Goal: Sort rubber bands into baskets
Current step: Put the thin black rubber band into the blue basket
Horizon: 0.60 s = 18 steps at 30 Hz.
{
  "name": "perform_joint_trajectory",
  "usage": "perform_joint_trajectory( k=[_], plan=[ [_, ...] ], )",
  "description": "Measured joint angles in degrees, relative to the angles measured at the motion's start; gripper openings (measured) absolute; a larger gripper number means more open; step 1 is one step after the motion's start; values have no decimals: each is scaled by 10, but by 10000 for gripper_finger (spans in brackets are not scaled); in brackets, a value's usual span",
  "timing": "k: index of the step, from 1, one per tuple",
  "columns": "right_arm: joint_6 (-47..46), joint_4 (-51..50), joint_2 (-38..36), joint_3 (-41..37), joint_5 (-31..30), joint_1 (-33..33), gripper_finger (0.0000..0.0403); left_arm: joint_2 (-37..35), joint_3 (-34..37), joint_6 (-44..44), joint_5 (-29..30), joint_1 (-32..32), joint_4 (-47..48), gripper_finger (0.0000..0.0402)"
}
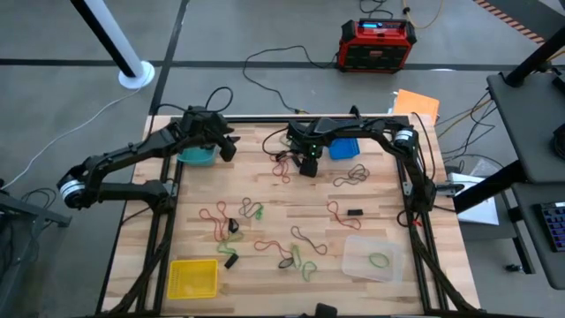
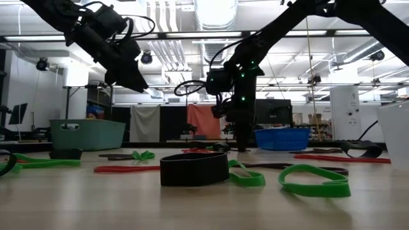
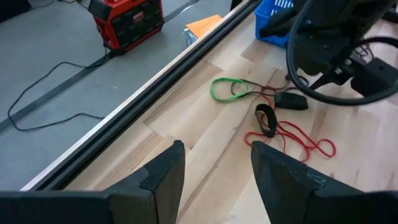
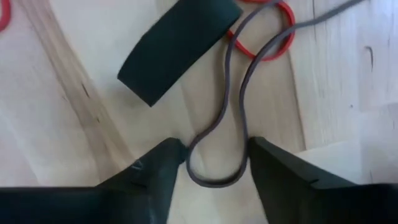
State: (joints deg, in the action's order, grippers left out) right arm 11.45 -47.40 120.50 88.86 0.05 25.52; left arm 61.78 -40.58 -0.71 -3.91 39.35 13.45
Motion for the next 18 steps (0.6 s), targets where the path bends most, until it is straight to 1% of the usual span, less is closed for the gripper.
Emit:
perform_joint_trajectory(
  k=[3, 7, 8, 12, 18],
  plan=[
    [10, 5, 2, 0, 0, 0, 111, 0, 0, 3, 2, 0, -9, 168],
    [33, 6, -3, 0, 4, 0, 28, 0, 0, 3, 3, 0, -12, 168],
    [38, 6, -8, -1, 4, -1, 20, 0, 0, 3, 4, 0, -12, 168],
    [35, -1, -46, -7, -1, -9, 10, 0, 0, 3, 4, 0, -12, 168],
    [10, 1, -146, -9, -1, -25, 9, 0, 0, 0, 4, 0, -23, 168]
  ],
)
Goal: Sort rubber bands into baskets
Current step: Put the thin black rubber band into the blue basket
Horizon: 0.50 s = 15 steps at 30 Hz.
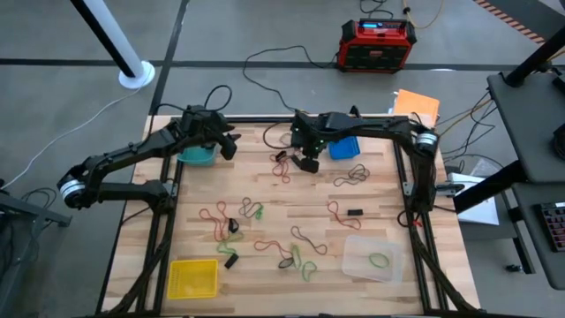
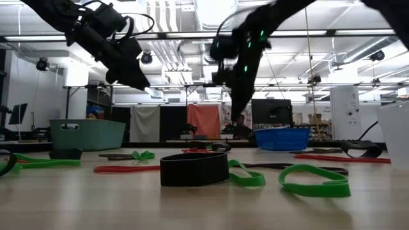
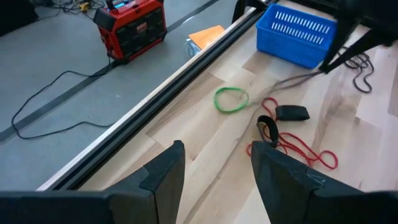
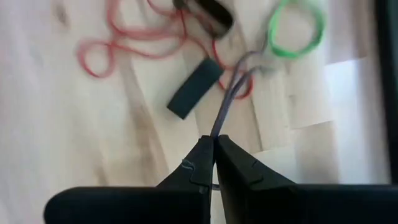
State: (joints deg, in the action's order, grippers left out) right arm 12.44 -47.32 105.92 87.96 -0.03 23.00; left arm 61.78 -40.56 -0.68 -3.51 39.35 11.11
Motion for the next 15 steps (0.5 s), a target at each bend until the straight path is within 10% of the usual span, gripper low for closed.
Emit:
perform_joint_trajectory(
  k=[15],
  plan=[
    [-197, -105, -128, -11, -309, -22, 9, 0, 0, -3, 0, 0, -17, 168]
  ],
)
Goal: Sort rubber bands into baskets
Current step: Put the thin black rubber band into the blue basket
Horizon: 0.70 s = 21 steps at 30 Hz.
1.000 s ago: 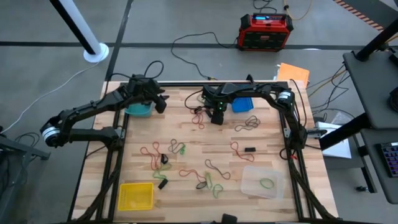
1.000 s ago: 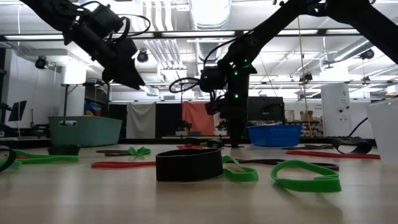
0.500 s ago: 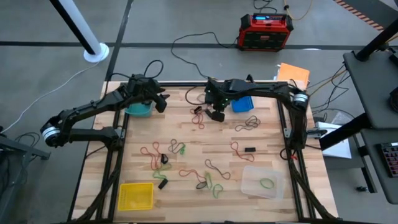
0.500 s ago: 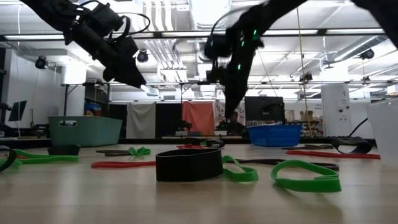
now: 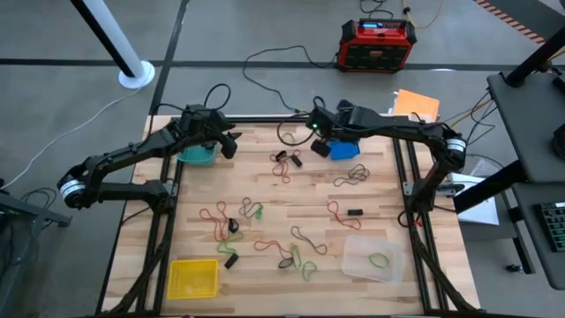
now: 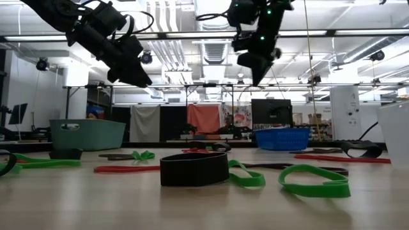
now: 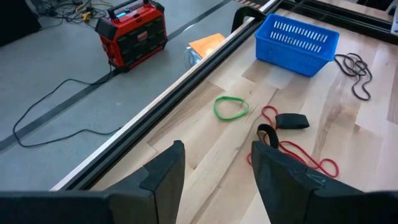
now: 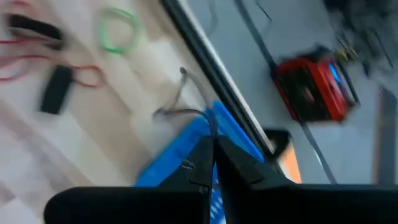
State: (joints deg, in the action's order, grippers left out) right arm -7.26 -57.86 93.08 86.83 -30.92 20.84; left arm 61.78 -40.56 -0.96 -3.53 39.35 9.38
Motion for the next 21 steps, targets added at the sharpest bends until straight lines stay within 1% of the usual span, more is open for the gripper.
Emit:
perform_joint_trajectory(
  k=[3, 7, 11, 15, 18, 21],
  plan=[
    [-95, -32, 1, -20, -40, 8, 9, 0, 0, 0, 0, 0, 0, 168],
    [-160, -48, -6, -60, -38, 26, 9, 0, 0, 1, 0, 0, 0, 168],
    [-188, -30, -8, -108, -32, 37, 9, 0, 0, 8, 0, -6, 0, 168],
    [-196, 7, -11, -141, -31, 45, 11, 0, 0, 15, -1, -20, -4, 168],
    [-194, 29, -15, -156, -31, 50, 24, 0, 0, 15, -2, -31, -4, 168],
    [-192, 34, -18, -159, -31, 54, 50, 0, 0, 20, -2, -38, -4, 168]
  ],
)
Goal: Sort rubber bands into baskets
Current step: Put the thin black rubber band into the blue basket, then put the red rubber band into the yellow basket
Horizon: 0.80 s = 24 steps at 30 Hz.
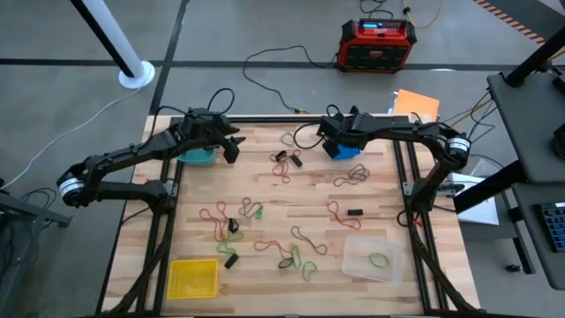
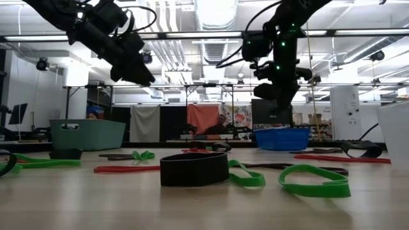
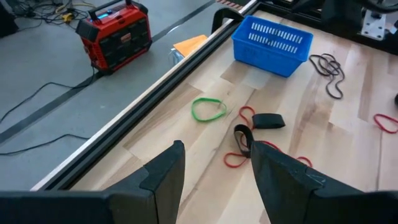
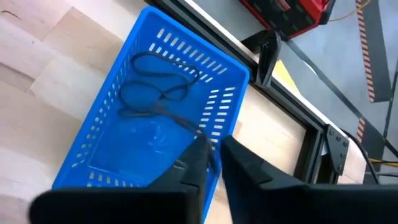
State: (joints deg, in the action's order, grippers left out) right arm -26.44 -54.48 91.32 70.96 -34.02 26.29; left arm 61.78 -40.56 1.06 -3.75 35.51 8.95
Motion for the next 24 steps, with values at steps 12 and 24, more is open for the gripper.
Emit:
perform_joint_trajectory(
  k=[12, 24],
  plan=[
    [8, 10, -3, 2, 0, -1, 169, 0, 0, 35, 1, -33, -1, 168],
    [22, 17, -14, 1, -5, -13, 188, 29, 0, 77, 2, -78, -17, 168]
  ],
)
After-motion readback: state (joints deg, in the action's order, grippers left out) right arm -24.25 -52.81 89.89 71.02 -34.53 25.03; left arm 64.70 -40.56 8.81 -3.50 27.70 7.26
